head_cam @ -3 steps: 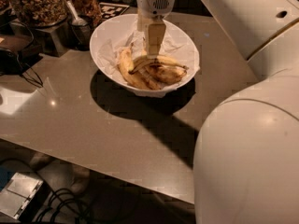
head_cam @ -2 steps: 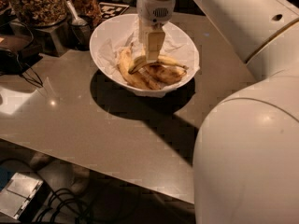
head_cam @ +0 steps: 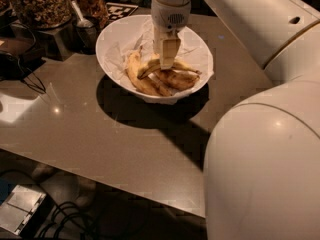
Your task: Pick banana from white bowl
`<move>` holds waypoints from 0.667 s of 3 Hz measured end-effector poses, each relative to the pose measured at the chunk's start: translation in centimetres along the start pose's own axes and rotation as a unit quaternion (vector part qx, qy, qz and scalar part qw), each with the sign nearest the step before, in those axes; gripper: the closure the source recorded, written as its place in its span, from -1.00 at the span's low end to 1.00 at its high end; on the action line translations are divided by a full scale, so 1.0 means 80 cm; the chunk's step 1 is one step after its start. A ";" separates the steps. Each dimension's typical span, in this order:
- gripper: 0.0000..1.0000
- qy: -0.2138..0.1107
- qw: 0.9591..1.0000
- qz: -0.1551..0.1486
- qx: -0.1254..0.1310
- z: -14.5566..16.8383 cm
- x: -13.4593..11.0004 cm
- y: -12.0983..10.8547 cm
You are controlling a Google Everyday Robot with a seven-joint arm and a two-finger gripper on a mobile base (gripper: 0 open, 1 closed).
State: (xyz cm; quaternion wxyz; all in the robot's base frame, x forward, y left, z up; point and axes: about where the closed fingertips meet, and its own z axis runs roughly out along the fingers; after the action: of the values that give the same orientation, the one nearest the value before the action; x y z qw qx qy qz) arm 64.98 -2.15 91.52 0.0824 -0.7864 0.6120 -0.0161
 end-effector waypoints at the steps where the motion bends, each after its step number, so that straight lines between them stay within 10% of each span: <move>1: -0.06 0.008 1.000 -0.006 0.003 -0.002 0.004 -0.006; 2: -0.16 0.014 1.000 -0.012 0.004 -0.001 0.005 -0.012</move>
Offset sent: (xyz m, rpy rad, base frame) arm -0.0152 -0.0235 0.0057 -0.1181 0.1007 0.0296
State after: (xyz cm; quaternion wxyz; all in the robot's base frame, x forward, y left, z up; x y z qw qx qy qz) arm 66.02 -2.34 91.75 0.0764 -0.7928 0.6039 -0.0304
